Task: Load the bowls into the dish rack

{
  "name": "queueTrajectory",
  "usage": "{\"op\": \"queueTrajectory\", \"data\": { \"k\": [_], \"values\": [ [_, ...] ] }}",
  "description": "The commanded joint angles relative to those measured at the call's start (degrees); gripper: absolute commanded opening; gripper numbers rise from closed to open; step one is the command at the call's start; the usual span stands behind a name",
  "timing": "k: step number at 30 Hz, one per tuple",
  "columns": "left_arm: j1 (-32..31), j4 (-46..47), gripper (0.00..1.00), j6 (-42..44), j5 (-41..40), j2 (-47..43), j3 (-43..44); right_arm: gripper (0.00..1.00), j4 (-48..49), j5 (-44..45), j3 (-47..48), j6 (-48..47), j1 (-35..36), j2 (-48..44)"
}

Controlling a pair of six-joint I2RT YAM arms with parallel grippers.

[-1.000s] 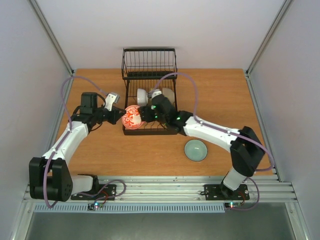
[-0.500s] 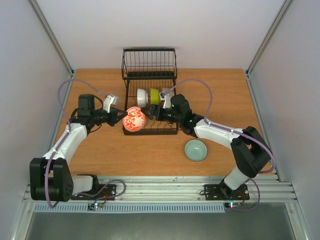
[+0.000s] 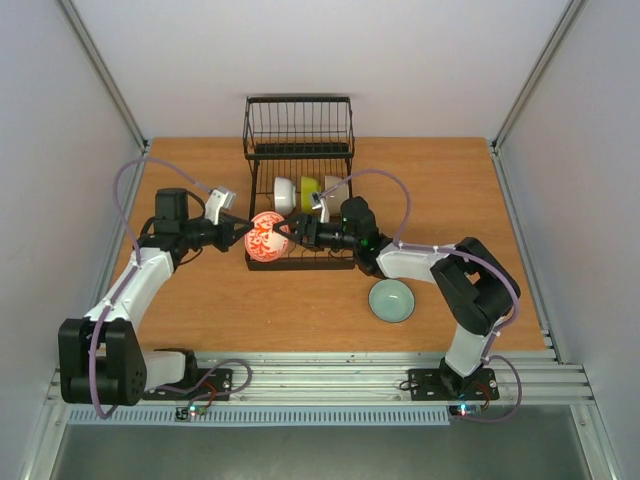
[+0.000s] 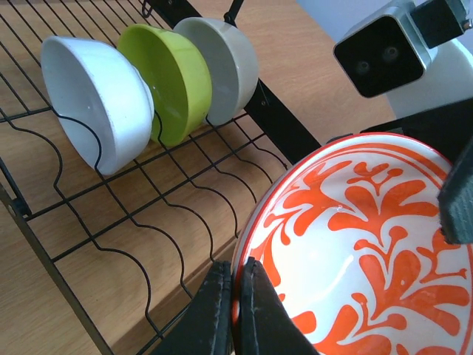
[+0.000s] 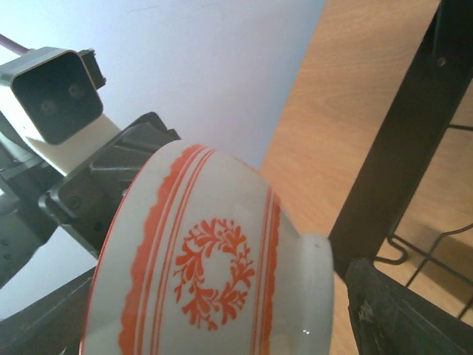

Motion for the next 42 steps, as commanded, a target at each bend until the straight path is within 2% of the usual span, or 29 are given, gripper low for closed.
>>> {"op": "queueTrajectory", "data": {
  "k": [1,7,11,13,17,24,25,28,30,37,39,42],
  "values": [
    [0.27,5.21,0.0,-0.98,0.81,-1.9,-0.09,0.81,9.24,-4.42,-0.48,5.05,-0.16,1.51],
    [0.31,5.51,0.01,-1.24,-0.23,-1.98,-0.08,0.7,16.08,-7.03,-0.77,8.65,-0.24,3.22],
    [0.27,5.65,0.0,-1.46,-1.66,-2.22,-0.14,0.59,15.65,-7.55,-0.77,8.62,-0.26,3.04],
    [0.27,5.7,0.0,-1.4,-2.02,-2.25,-0.22,0.49,14.56,-7.63,-0.64,8.02,-0.26,2.77],
    [0.27,5.81,0.0,-1.63,-2.37,-2.19,-0.17,0.23,14.04,-7.64,-0.71,7.8,-0.27,2.5],
    [0.31,5.87,0.01,-1.85,-3.19,-1.73,-0.1,0.01,13.11,-7.33,-0.67,7.23,-0.3,2.33],
    [0.28,5.68,0.04,-1.89,-3.43,-1.52,0.06,0.01,11.97,-7.0,-0.61,6.65,-0.26,2.1],
    [0.27,5.14,0.26,-1.82,-3.87,-1.07,0.57,0.01,7.37,-5.34,-0.59,3.66,-0.27,0.63],
    [0.27,5.16,0.34,-1.89,-3.92,-0.94,0.56,0.01,4.53,-4.32,-0.67,1.94,-0.29,-0.38],
    [0.27,5.31,0.45,-2.17,-4.93,-0.64,0.76,0.01,-3.58,-1.0,0.87,-3.12,-0.2,-2.12],
    [0.27,5.52,0.47,-2.5,-6.67,-1.11,0.74,0.01,-9.68,1.51,3.18,-6.5,0.07,-2.56],
    [0.29,6.24,0.49,-3.31,-11.0,-2.0,0.51,0.01,-24.68,8.26,9.3,-13.9,1.46,-3.11]
  ]
}}
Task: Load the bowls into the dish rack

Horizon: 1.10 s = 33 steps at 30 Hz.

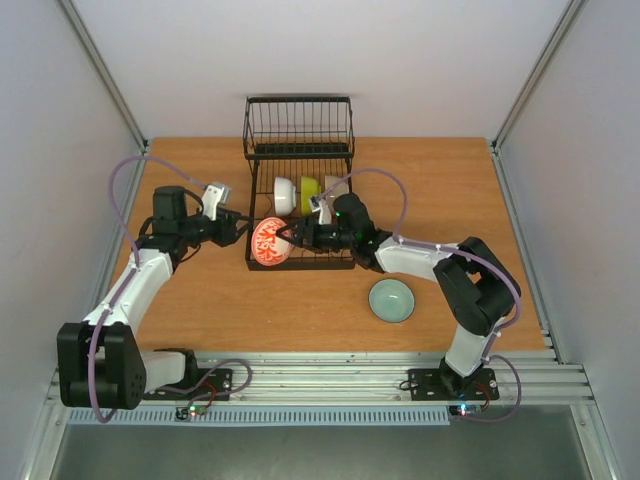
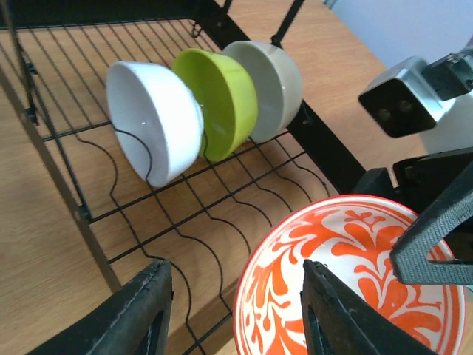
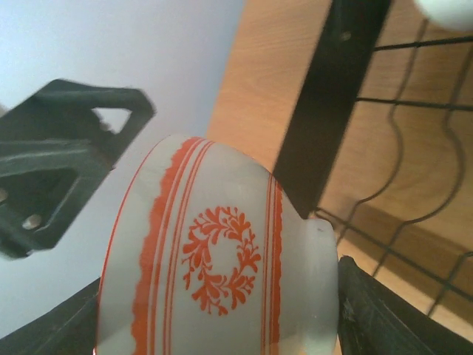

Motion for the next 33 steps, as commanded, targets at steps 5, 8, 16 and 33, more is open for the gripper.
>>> {"op": "queueTrajectory", "data": {
  "k": [5,8,16,33],
  "values": [
    [0.27,3.59,0.51,-1.65,-10.72,-0.36,1.06,0.01,-36.83,24.52,22.44,-21.45,5.75,0.42],
    [0.27,3.77,0.51,-2.18,-15.1,-0.37,1.17,0.01,-43.06,30.57,30.29,-24.79,7.67,3.88],
    [2.12,3.49,0.52,-3.09,-19.82,-0.85,1.69,0.01,-56.53,45.91,47.88,-30.78,9.89,15.27],
    [2.47,4.3,0.53,-3.36,-19.61,-0.29,1.44,0.01,-62.67,56.44,64.46,-35.72,12.41,26.39]
  ]
}}
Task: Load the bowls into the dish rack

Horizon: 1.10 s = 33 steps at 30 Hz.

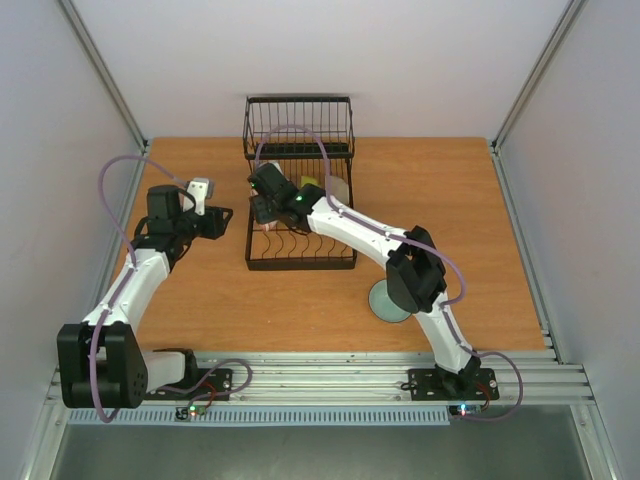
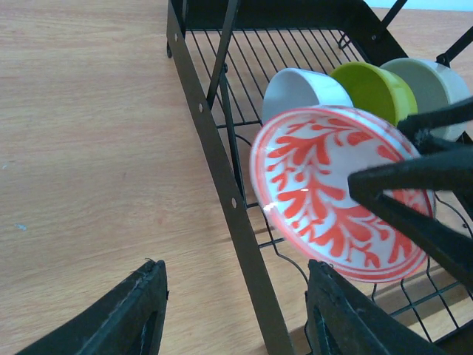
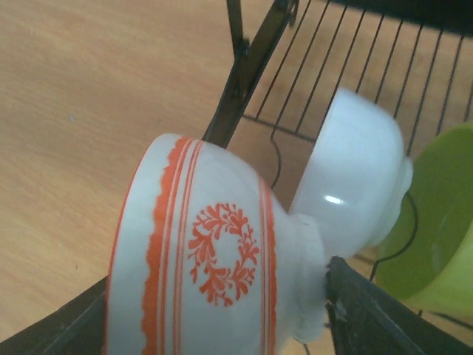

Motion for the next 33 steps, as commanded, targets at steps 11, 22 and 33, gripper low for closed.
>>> {"op": "queueTrajectory", "data": {
  "k": [11,22,33],
  "values": [
    [0.23,3.56,0.53,-0.4,0.17,-0.94,1.13,0.01,0.81,11.21,11.44,-4.6,3.69,8.99],
    [0.26,3.57,0.53,-0.32,1.68,-1.09,0.78,0.16,9.26,11.19,-10.26,-3.06,3.85,-6.81],
    [0.22,3.35,0.53,-0.56,3.13,0.04,1.17,0.45,8.99,9.39,-29.86,4.52,-0.07,-22.06]
  ]
}}
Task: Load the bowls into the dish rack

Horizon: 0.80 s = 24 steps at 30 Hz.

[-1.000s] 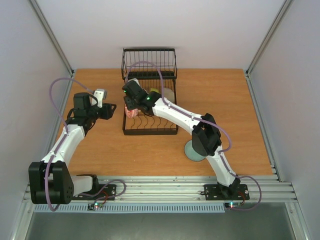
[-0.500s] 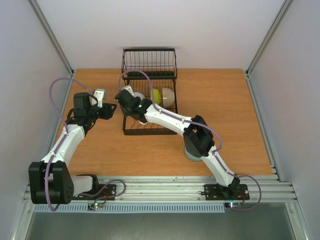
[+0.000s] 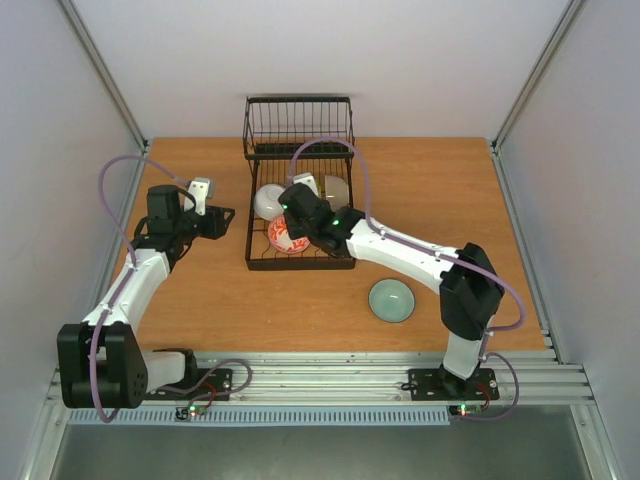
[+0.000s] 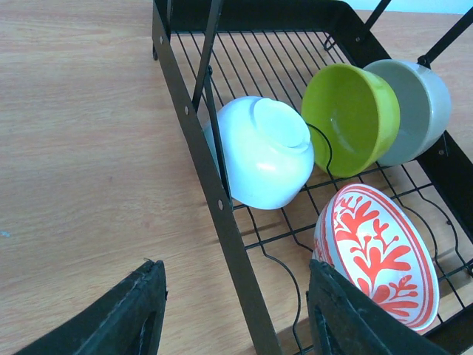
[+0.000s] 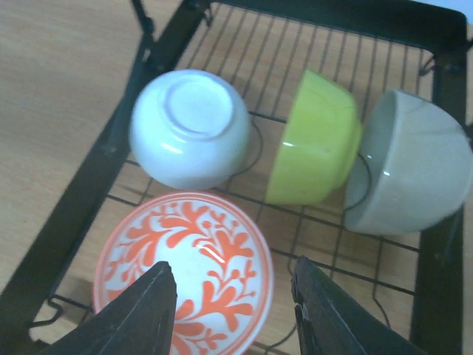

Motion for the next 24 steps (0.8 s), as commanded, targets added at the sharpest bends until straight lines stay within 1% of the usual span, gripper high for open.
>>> {"op": "queueTrajectory", "data": {
  "k": [1,6,11,13,21,24],
  "values": [
    [0.22,2.94,0.53,-0.57,1.18,0.02,1.26,0.45,0.76,-1.04,-4.03,3.92,-2.37,-1.64],
    [0.22,2.51,0.53,-0.4,1.01,-0.35,1.27,0.44,0.58,-4.01,-5.0,5.06,-4.06,-0.53],
    [0.22,2.5,0.53,-0.31,1.22,-0.13,1.22,0.41,2.56,-7.82,-6.6,5.71,-5.64,0.78],
    [0.22,2.5,0.54,-0.31,1.31,0.08,1.3,0.4,3.53,-9.96,-7.17,7.67,-6.34,1.42],
    [0.22,2.41,0.53,-0.14,1.44,0.71,1.49,0.35,5.61,-14.79,-7.77,9.39,-7.61,4.8],
    [0.22,2.43,0.54,-0.14,1.44,0.91,1.53,0.34,6.36,-16.45,-7.79,9.73,-7.67,6.07]
  ]
}}
